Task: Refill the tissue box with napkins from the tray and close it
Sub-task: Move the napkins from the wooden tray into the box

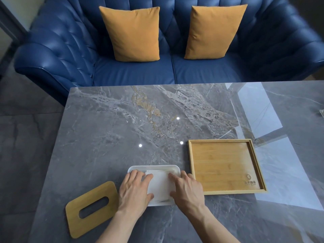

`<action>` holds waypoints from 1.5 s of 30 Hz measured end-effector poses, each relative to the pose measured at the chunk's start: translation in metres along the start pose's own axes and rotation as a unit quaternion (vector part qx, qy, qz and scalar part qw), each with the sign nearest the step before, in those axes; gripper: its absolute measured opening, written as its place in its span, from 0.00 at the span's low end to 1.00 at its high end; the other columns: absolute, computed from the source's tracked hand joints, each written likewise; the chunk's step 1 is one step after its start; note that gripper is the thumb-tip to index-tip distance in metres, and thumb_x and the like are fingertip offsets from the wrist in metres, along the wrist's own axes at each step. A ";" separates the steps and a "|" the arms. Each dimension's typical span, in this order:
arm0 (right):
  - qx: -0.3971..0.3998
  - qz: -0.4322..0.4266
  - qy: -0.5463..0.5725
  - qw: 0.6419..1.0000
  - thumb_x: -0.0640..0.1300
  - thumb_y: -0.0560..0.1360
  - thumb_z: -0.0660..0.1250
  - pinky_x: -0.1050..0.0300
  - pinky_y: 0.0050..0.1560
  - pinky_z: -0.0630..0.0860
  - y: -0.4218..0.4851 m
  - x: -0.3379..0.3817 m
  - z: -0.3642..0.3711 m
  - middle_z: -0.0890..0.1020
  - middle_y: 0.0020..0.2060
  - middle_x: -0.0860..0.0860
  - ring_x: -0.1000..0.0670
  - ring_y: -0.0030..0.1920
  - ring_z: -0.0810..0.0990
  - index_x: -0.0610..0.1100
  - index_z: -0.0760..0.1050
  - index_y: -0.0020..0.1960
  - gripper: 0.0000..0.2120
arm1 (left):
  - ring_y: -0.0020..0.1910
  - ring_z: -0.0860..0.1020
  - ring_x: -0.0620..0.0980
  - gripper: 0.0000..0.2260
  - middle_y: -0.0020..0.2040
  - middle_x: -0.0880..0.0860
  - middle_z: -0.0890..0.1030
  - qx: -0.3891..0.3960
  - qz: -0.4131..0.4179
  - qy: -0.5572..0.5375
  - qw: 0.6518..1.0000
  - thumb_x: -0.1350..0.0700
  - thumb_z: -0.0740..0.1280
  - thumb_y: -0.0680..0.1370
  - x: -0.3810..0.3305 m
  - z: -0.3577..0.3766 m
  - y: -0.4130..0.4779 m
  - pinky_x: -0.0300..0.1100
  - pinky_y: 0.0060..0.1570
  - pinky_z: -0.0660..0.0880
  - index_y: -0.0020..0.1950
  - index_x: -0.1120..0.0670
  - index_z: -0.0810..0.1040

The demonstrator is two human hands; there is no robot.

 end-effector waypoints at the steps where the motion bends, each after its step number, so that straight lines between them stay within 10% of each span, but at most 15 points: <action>1: 0.000 0.001 0.000 1.000 0.46 0.70 0.68 0.53 0.37 0.68 0.000 0.000 0.000 0.77 0.52 0.50 0.45 0.49 0.76 0.55 0.69 0.64 0.23 | 0.53 0.77 0.52 0.30 0.48 0.47 0.82 0.001 -0.001 -0.004 1.000 0.40 0.79 0.58 0.000 0.000 0.000 0.46 0.54 0.76 0.58 0.45 0.81; 20: -0.003 -0.003 -0.013 1.000 0.47 0.70 0.70 0.53 0.40 0.69 -0.002 0.003 -0.002 0.77 0.53 0.50 0.45 0.51 0.76 0.55 0.70 0.63 0.22 | 0.48 0.77 0.52 0.27 0.44 0.47 0.80 0.008 -0.007 0.005 1.000 0.40 0.78 0.55 -0.001 0.002 0.000 0.45 0.52 0.63 0.52 0.45 0.80; 35: -0.137 -0.059 0.010 0.989 0.54 0.71 0.68 0.52 0.41 0.75 -0.030 0.014 -0.045 0.79 0.50 0.51 0.46 0.48 0.78 0.51 0.74 0.58 0.17 | 0.52 0.77 0.50 0.21 0.50 0.46 0.79 -0.068 -0.025 -0.024 0.997 0.39 0.74 0.64 0.010 -0.054 -0.024 0.45 0.54 0.75 0.53 0.45 0.79; 45: -0.134 -0.102 0.155 0.973 0.56 0.75 0.65 0.56 0.56 0.72 -0.027 0.097 -0.054 0.78 0.62 0.56 0.51 0.61 0.77 0.53 0.72 0.67 0.21 | 0.62 0.75 0.50 0.21 0.60 0.44 0.77 -0.163 -0.220 -0.243 0.931 0.41 0.68 0.73 0.094 -0.079 -0.078 0.47 0.57 0.74 0.65 0.43 0.72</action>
Point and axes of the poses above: each hand's wrist, its own y-axis towards the middle knuckle, its own z-axis out of the palm, x = y × z, the point moved 5 cm from there along y, towards the middle knuckle
